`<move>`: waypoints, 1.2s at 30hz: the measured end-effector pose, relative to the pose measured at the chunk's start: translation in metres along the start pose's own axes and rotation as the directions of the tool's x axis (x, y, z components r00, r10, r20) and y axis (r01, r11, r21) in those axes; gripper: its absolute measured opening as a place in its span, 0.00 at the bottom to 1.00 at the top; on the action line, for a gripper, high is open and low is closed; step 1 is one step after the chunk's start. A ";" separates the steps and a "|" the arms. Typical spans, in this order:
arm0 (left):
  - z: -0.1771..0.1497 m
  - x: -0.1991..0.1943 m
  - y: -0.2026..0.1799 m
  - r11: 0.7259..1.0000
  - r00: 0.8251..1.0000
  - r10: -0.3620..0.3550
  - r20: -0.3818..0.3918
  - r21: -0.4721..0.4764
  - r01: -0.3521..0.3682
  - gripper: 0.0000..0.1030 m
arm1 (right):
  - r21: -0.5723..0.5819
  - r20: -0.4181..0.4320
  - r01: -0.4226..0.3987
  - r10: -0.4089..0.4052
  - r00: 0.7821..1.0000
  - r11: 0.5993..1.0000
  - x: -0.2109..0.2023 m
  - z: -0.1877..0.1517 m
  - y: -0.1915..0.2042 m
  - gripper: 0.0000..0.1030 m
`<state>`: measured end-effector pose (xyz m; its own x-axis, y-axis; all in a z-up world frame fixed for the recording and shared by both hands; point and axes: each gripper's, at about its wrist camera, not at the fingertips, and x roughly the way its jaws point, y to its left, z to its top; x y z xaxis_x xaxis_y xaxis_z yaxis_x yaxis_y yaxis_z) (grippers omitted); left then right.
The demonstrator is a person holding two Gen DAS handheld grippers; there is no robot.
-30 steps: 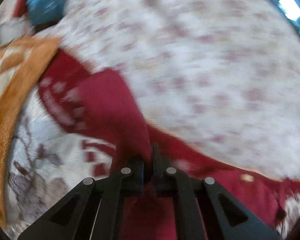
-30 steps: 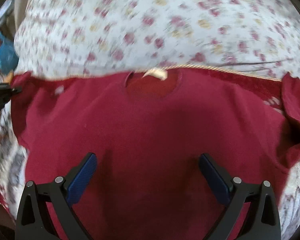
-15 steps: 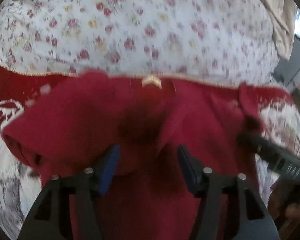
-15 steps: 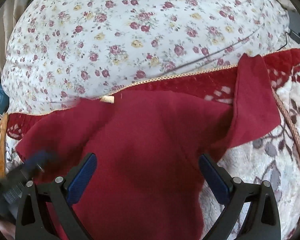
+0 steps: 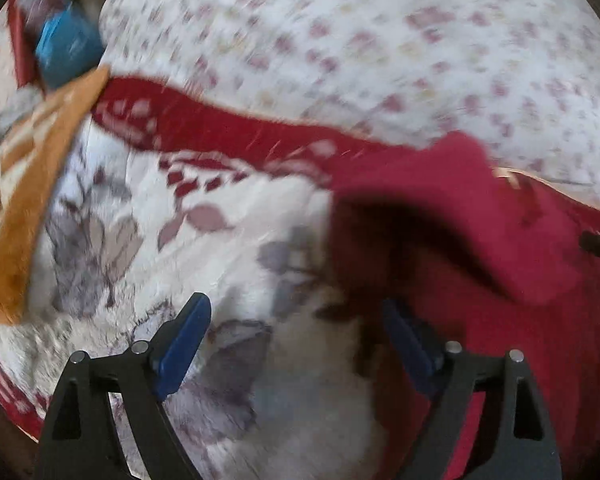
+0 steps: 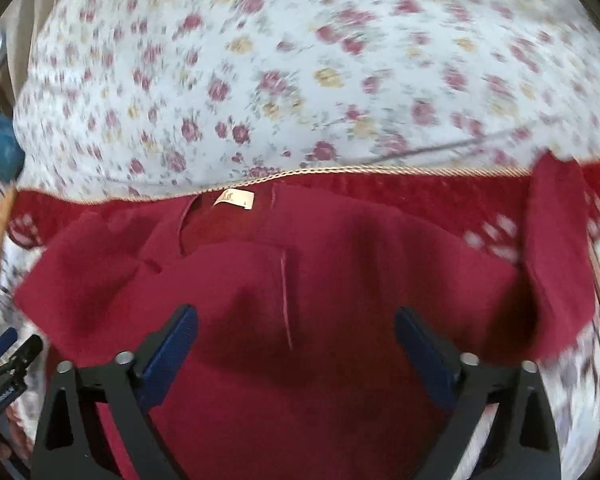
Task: Fold small clothes
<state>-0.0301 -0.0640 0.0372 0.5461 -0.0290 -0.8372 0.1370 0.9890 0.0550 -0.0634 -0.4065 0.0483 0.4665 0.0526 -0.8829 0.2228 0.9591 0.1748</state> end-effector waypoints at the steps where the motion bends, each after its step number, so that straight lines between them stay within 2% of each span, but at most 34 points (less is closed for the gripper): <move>1: 0.002 0.007 0.005 1.000 1.000 0.010 -0.008 -0.020 -0.011 0.84 | -0.005 -0.043 -0.015 0.015 0.999 1.000 0.015 0.003 0.002 0.42; 2: 0.003 0.010 0.006 0.999 1.000 0.012 -0.008 -0.030 -0.012 0.84 | 0.004 -0.059 -0.047 0.047 0.997 0.999 0.021 0.004 0.002 0.29; 3: 0.005 0.012 0.008 0.999 1.000 0.018 -0.007 -0.040 -0.018 0.84 | 0.022 -0.039 -0.087 0.088 0.995 0.996 0.018 0.005 0.002 0.24; 4: 0.006 0.014 0.008 0.999 1.000 0.023 -0.012 -0.045 -0.024 0.84 | 0.009 -0.029 -0.090 0.090 0.996 0.996 0.010 0.007 0.004 0.12; 5: 0.006 0.015 0.007 0.999 1.000 0.023 -0.018 -0.046 -0.024 0.84 | -0.005 -0.016 -0.101 0.101 0.995 0.995 0.003 0.008 0.004 0.06; 7: 0.004 0.014 0.005 0.999 0.999 0.032 -0.015 -0.038 -0.032 0.84 | -0.015 0.057 -0.127 0.128 0.990 0.992 -0.031 0.011 -0.004 0.06; 8: 0.006 0.015 0.000 0.999 0.999 0.037 -0.013 -0.030 -0.038 0.84 | -0.019 0.087 -0.114 0.115 0.990 0.993 -0.044 0.011 -0.010 0.06; 9: 0.006 0.013 -0.002 0.999 0.999 0.041 -0.013 -0.020 -0.041 0.84 | -0.026 0.123 -0.082 0.085 0.989 0.996 -0.058 0.010 -0.016 0.06; 11: 0.005 0.011 -0.004 0.999 0.999 0.037 -0.011 -0.008 -0.037 0.84 | -0.035 0.177 0.031 -0.024 0.984 0.999 -0.076 0.007 -0.032 0.06; 13: 0.003 0.012 -0.003 1.000 0.999 0.029 -0.023 -0.009 -0.029 0.84 | 0.006 0.142 0.091 -0.091 0.986 0.996 -0.073 0.002 -0.054 0.06; 15: 0.001 0.012 -0.003 1.000 0.999 0.014 -0.035 -0.015 -0.015 0.84 | 0.033 0.071 0.073 -0.075 0.995 0.997 -0.060 -0.002 -0.066 0.08; 16: 0.000 0.009 -0.003 1.000 0.999 0.021 -0.038 -0.014 -0.022 0.84 | 0.038 0.039 0.077 -0.079 0.996 0.996 -0.056 -0.004 -0.067 0.17; 17: 0.000 0.007 -0.001 1.000 0.999 0.025 -0.037 -0.014 -0.025 0.84 | 0.049 0.027 0.079 -0.080 0.996 0.996 -0.057 -0.004 -0.066 0.32; 18: 0.000 0.003 0.000 1.000 0.999 0.021 -0.031 -0.017 -0.022 0.84 | 0.069 0.058 0.060 -0.064 0.996 0.996 -0.063 -0.004 -0.063 0.41; 19: 0.000 -0.005 0.003 1.000 1.000 0.012 -0.018 -0.020 -0.013 0.84 | 0.080 0.096 0.038 -0.046 0.994 0.996 -0.070 -0.004 -0.058 0.57; 20: 0.000 -0.009 0.005 1.000 1.000 0.011 -0.010 -0.023 -0.012 0.84 | 0.082 0.130 0.012 -0.023 0.991 0.997 -0.075 -0.002 -0.051 0.67; 22: 0.001 -0.020 0.009 0.999 1.000 0.006 0.027 -0.039 -0.005 0.84 | 0.010 0.144 -0.097 0.095 0.985 0.995 -0.074 0.009 -0.014 0.68; 24: 0.003 -0.024 0.011 0.998 0.999 -0.019 0.046 -0.062 0.021 0.84 | -0.087 0.087 -0.235 0.243 0.966 0.968 -0.059 0.021 0.033 0.68; 26: 0.005 -0.024 0.011 0.994 0.997 -0.059 0.052 -0.085 0.063 0.84 | -0.165 0.043 -0.302 0.312 0.949 0.939 -0.038 0.031 0.079 0.68; 28: 0.009 -0.020 0.008 0.990 0.994 -0.091 0.057 -0.099 0.097 0.84 | -0.242 0.004 -0.279 0.288 0.958 0.929 -0.011 0.035 0.123 0.67; 30: 0.013 -0.012 0.002 0.992 0.995 -0.092 0.040 -0.086 0.095 0.84 | -0.305 -0.061 -0.280 0.275 0.959 0.910 0.022 0.034 0.162 0.59; 31: 0.017 -0.005 -0.001 0.994 0.996 -0.082 0.027 -0.068 0.083 0.84 | -0.320 -0.087 -0.284 0.270 0.959 0.904 0.034 0.035 0.172 0.50; 32: 0.019 0.000 -0.003 0.997 0.998 -0.059 0.027 -0.053 0.060 0.84 | -0.333 -0.107 -0.273 0.252 0.962 0.903 0.046 0.031 0.182 0.46; 33: 0.021 0.005 -0.004 0.999 0.999 -0.033 0.022 -0.038 0.033 0.84 | -0.338 -0.107 -0.237 0.213 0.971 0.911 0.061 0.028 0.191 0.46; 34: 0.023 0.012 -0.006 1.000 1.000 0.007 0.007 -0.015 -0.007 0.84 | -0.336 -0.083 -0.225 0.209 0.974 0.915 0.066 0.026 0.192 0.46; 36: 0.023 0.017 -0.001 0.999 0.999 0.034 -0.018 -0.027 -0.034 0.84 | -0.318 -0.045 -0.223 0.220 0.974 0.922 0.068 0.027 0.192 0.46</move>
<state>-0.0024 -0.0690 0.0352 0.5357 0.0069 -0.8444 0.0962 0.9930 0.0692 0.0337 -0.2265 0.0336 0.4650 0.2747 -0.8416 -0.1705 0.9606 0.2193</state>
